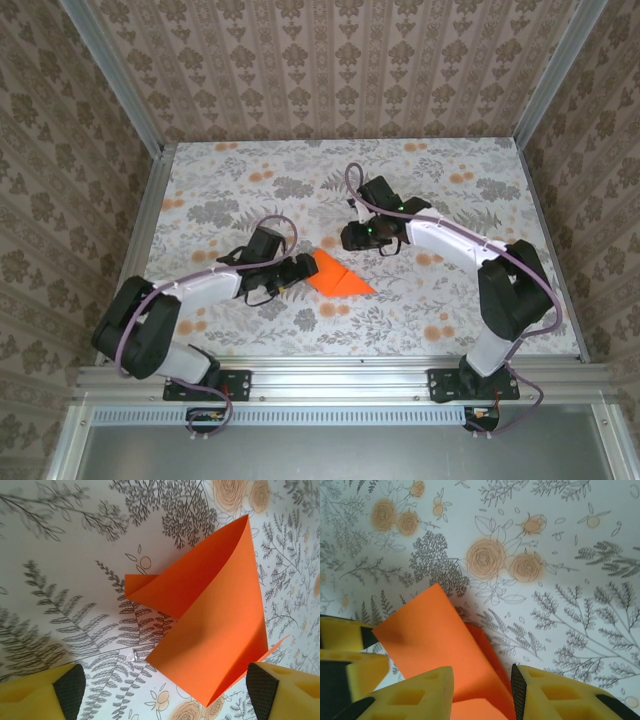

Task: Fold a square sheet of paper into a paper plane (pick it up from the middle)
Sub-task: Rotate the paper at the center of the table.

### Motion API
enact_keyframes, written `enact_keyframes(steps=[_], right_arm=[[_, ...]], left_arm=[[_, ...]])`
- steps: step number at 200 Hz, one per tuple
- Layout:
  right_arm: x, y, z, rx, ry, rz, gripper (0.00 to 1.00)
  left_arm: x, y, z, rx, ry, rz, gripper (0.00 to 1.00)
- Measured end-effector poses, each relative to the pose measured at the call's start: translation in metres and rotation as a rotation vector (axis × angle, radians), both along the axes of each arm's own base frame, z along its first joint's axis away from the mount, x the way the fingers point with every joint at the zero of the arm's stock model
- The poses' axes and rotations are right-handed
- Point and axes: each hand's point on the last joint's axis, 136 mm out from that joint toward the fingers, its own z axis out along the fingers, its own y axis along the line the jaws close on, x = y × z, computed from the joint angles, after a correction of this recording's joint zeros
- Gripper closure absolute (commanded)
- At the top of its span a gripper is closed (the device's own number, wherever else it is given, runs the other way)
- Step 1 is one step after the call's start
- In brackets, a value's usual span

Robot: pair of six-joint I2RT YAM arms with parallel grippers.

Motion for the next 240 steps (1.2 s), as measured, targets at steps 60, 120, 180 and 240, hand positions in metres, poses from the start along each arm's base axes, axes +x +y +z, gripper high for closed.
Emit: enact_keyframes(steps=[60,120,180,240], right_arm=[[-0.038,-0.004,-0.028,0.031,0.121,0.028,0.67],[-0.041,-0.039,-0.038,-0.111,0.127,-0.116,0.68],[-0.051,-0.084,-0.062,-0.347,0.174,-0.245,0.69],[-0.08,-0.054,-0.073,-0.307,0.232,-0.161,0.69]], left_arm=[[0.004,-0.022,-0.007,-0.039,0.02,-0.021,0.39],[0.037,-0.049,0.001,-0.058,-0.014,-0.032,0.44],[0.075,-0.08,0.008,-0.069,-0.063,-0.089,0.44],[0.102,-0.103,0.016,-0.109,-0.089,-0.156,0.41]])
